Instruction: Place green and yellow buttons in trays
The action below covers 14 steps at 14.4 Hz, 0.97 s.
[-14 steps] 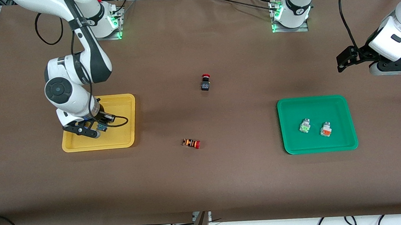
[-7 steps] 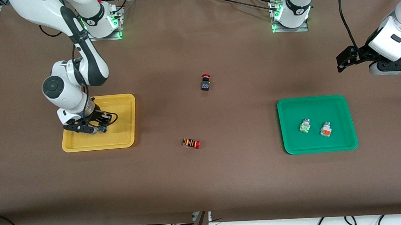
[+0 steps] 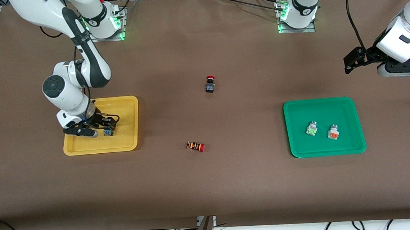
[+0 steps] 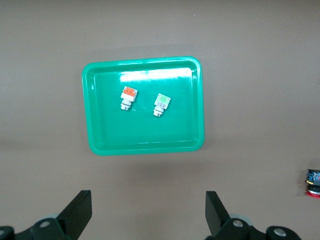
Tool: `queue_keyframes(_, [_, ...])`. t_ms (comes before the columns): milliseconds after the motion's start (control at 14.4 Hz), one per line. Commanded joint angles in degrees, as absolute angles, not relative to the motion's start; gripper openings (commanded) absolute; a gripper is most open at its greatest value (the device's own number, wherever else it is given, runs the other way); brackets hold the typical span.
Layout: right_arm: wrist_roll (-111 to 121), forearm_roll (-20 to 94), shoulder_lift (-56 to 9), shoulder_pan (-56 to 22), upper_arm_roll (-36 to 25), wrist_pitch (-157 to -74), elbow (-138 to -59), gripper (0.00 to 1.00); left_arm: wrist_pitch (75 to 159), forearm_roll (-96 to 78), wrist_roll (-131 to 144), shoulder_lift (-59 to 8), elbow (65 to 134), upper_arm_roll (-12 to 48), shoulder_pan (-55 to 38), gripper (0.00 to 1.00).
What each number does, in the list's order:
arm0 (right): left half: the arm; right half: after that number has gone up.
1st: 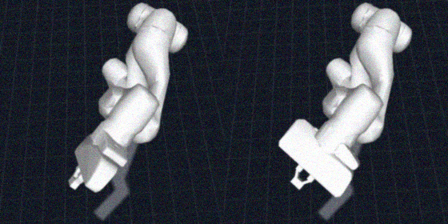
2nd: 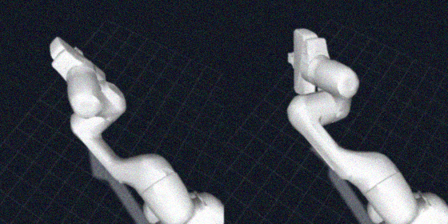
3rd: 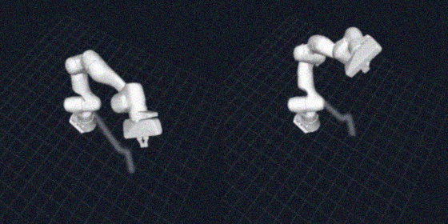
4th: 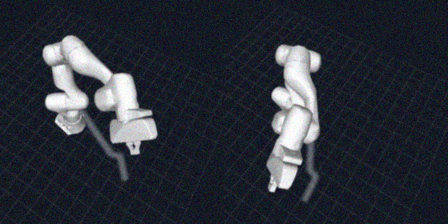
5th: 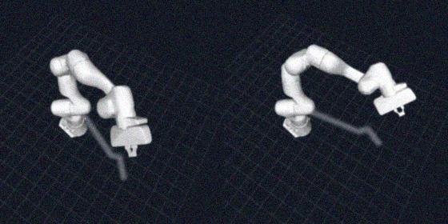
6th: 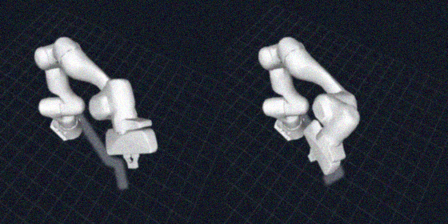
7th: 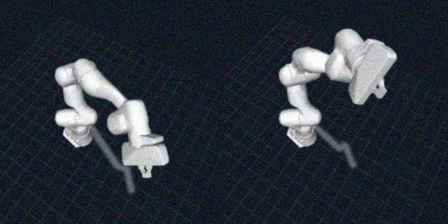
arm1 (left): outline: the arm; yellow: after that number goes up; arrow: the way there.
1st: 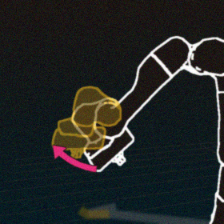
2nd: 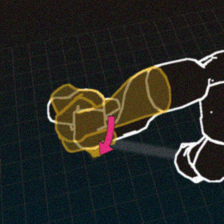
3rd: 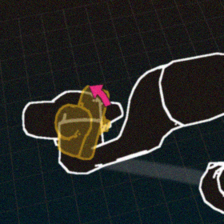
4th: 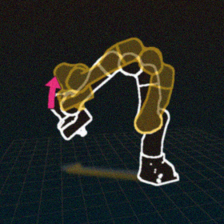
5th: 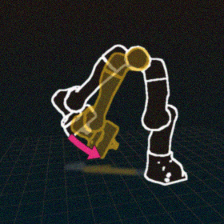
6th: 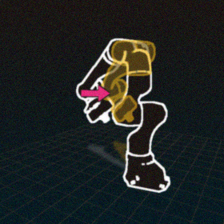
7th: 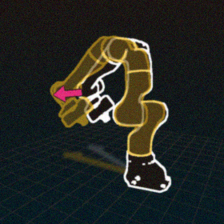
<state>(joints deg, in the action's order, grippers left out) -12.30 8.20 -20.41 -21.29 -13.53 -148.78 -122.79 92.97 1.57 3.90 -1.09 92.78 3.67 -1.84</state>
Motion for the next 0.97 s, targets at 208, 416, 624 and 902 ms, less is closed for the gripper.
queue_keyframes(208, [-4.31, 8.97, -20.83, -17.50, -16.52, -124.93, -103.22, 1.00, 91.58, 0.88, 4.04, -1.49, 91.32, 3.34, -2.29, 1.00])
queue_keyframes(416, [-4.13, 8.70, -20.74, -16.70, -16.61, -115.08, -93.55, 1.00, 91.58, 0.88, 4.04, -1.49, 91.32, 3.34, -2.29, 1.00])
queue_keyframes(624, [-4.48, 8.88, -20.22, -16.00, -16.87, -99.20, -81.61, 1.00, 91.58, 0.88, 4.04, -1.49, 91.32, 3.34, -2.29, 1.00])
queue_keyframes(902, [-4.75, 8.88, -20.04, -16.08, -19.33, -87.28, -69.19, 1.00, 91.58, 0.88, 4.04, -1.49, 91.32, 3.34, -2.29, 1.00])
